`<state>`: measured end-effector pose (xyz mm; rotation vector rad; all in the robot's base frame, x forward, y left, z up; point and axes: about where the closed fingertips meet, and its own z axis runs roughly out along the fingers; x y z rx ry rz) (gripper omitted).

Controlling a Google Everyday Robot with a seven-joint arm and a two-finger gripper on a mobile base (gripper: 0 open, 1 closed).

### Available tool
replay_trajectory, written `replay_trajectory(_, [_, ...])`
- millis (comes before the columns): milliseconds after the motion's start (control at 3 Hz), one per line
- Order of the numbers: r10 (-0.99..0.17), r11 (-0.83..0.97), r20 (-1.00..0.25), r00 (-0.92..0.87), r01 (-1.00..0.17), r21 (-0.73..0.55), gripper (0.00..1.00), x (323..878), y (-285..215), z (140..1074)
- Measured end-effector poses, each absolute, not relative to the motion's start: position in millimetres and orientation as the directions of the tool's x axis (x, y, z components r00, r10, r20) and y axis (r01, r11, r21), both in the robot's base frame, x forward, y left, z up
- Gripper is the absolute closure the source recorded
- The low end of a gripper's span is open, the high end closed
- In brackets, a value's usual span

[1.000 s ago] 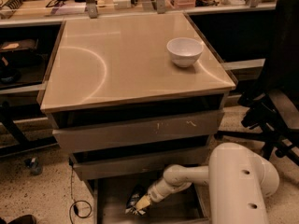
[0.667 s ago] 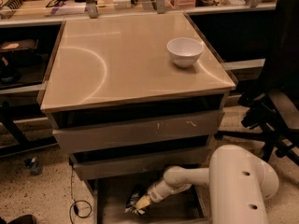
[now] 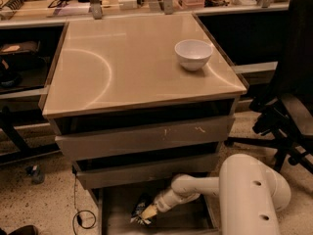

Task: Place blue chip bag into bottom drawer

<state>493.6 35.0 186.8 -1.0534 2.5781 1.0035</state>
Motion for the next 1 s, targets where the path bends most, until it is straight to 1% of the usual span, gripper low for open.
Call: replay_trajectory(1000, [-0.554, 0.521, -0.396, -0.732, -0.676, 0.522, 0.11, 493.5, 35.1, 186.8])
